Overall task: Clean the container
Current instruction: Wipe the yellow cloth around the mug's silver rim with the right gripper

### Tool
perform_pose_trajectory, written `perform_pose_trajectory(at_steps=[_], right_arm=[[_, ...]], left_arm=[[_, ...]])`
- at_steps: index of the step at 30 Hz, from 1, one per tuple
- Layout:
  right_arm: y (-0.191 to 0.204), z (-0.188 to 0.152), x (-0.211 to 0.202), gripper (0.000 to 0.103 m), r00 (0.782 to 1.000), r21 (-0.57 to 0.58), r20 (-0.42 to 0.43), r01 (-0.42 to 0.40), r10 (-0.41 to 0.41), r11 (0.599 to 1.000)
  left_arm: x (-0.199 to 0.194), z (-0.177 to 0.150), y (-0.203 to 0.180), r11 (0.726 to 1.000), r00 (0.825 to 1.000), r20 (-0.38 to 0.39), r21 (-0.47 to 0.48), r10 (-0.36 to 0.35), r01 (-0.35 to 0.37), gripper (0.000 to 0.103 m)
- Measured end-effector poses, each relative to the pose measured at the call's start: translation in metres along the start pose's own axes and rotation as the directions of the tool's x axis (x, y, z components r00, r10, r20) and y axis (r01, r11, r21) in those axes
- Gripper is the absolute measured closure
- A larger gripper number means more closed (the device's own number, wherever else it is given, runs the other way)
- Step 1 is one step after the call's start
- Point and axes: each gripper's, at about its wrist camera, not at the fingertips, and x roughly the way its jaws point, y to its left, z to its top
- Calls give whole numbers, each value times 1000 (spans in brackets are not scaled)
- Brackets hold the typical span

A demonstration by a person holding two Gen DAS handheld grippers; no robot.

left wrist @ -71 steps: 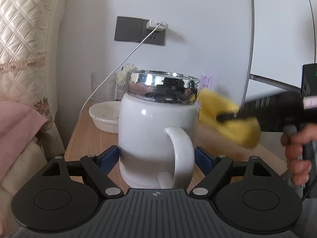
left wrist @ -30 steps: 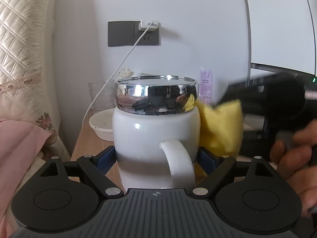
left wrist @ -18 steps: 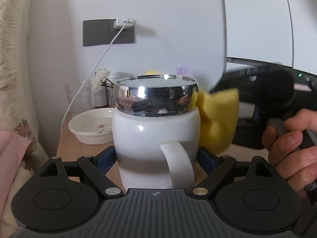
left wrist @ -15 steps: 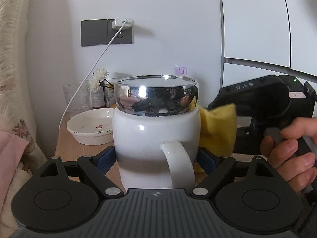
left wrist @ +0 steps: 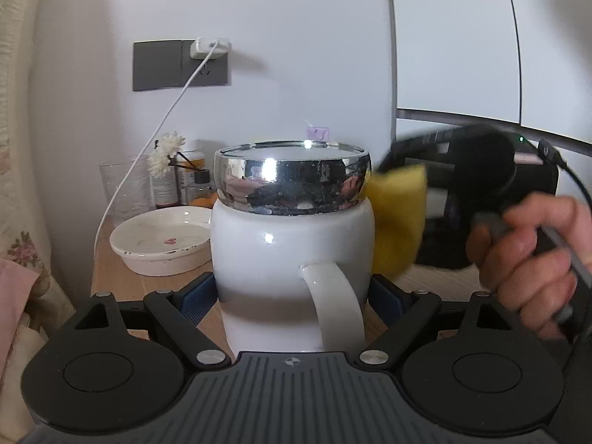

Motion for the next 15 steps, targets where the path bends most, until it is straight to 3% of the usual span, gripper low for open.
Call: perform_pose_trajectory(at_steps=[2, 8, 13, 15], right_arm=[[5, 0, -1, 85, 999, -15, 6, -39, 39, 999], [-11, -3, -1, 85, 997, 27, -11, 83, -82, 996], [-5, -1, -7, 85, 1000, 26, -8, -28, 28, 999], [-4, -1, -7, 85, 1000, 20, -8, -21, 21, 1000]], left_arm=[[1, 1, 1, 1000, 1000, -4, 2, -5, 5, 13], [4, 7, -6, 998, 998, -36, -38, 47, -49, 12], [7, 15, -24, 987, 985, -76, -33, 154, -157, 12], [7, 19, -33, 979, 976, -76, -11, 203, -205, 11]])
